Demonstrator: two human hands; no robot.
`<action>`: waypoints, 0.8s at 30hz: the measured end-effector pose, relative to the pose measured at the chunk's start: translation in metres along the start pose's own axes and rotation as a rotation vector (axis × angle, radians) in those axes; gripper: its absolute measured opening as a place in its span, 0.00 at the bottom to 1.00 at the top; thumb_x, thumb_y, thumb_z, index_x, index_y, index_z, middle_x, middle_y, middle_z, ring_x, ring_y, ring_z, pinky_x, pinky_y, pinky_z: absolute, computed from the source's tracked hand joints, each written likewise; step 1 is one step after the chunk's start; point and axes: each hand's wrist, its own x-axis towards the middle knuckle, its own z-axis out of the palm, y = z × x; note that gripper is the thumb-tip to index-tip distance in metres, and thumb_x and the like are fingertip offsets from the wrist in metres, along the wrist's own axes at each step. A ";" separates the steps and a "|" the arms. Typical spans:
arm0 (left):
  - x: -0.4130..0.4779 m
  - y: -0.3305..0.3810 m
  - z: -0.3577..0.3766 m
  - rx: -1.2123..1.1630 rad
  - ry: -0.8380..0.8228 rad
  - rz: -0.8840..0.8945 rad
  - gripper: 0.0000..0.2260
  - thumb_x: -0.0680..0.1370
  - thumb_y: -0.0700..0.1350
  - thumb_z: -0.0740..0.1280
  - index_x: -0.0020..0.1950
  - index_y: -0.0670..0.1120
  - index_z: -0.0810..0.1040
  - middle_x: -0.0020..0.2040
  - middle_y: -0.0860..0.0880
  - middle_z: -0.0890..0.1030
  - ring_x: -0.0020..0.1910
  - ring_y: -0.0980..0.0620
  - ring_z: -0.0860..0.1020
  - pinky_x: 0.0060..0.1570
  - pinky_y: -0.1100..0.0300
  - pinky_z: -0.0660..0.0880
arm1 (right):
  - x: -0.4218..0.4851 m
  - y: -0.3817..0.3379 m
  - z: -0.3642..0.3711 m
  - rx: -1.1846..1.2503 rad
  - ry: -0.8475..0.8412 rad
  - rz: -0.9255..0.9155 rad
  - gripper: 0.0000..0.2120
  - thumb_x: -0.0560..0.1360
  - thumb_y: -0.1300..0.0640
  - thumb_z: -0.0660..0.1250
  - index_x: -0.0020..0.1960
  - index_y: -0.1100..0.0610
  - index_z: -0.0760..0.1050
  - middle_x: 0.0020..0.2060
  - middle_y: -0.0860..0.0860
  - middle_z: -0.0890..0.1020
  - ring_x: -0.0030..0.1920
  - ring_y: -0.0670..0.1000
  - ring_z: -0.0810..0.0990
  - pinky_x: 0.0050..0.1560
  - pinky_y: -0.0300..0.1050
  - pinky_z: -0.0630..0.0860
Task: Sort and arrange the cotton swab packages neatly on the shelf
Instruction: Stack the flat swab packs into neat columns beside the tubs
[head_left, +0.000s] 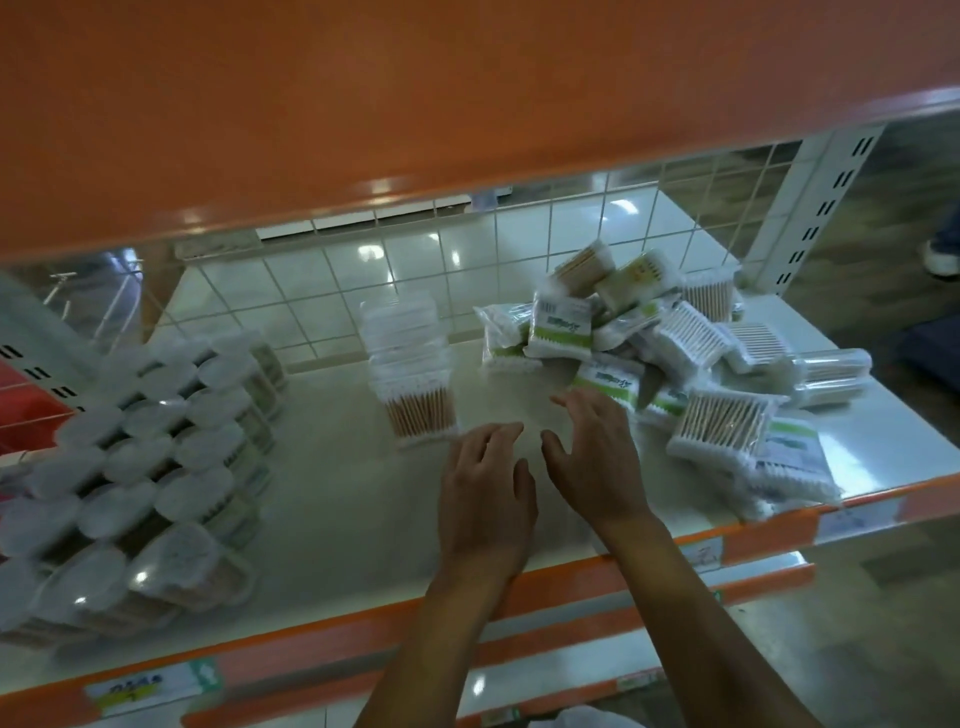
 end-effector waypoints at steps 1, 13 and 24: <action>0.001 0.002 0.003 0.002 -0.014 -0.003 0.19 0.69 0.35 0.70 0.60 0.43 0.78 0.55 0.46 0.79 0.56 0.45 0.76 0.54 0.54 0.74 | 0.003 0.005 0.000 -0.022 0.011 -0.008 0.19 0.71 0.62 0.68 0.61 0.62 0.74 0.58 0.58 0.76 0.63 0.58 0.70 0.64 0.47 0.64; 0.013 0.023 0.030 0.022 -0.028 -0.073 0.19 0.73 0.38 0.67 0.64 0.44 0.76 0.60 0.47 0.78 0.60 0.48 0.73 0.58 0.64 0.65 | 0.037 0.023 -0.004 -0.063 0.042 -0.093 0.21 0.69 0.64 0.67 0.61 0.64 0.73 0.58 0.61 0.76 0.61 0.61 0.73 0.63 0.54 0.68; 0.012 0.020 0.044 0.032 0.045 -0.194 0.17 0.74 0.45 0.60 0.61 0.43 0.78 0.56 0.45 0.80 0.58 0.46 0.75 0.59 0.57 0.70 | 0.025 0.038 0.009 -0.286 -0.046 -0.106 0.18 0.69 0.54 0.64 0.57 0.59 0.76 0.56 0.58 0.77 0.58 0.59 0.76 0.59 0.60 0.71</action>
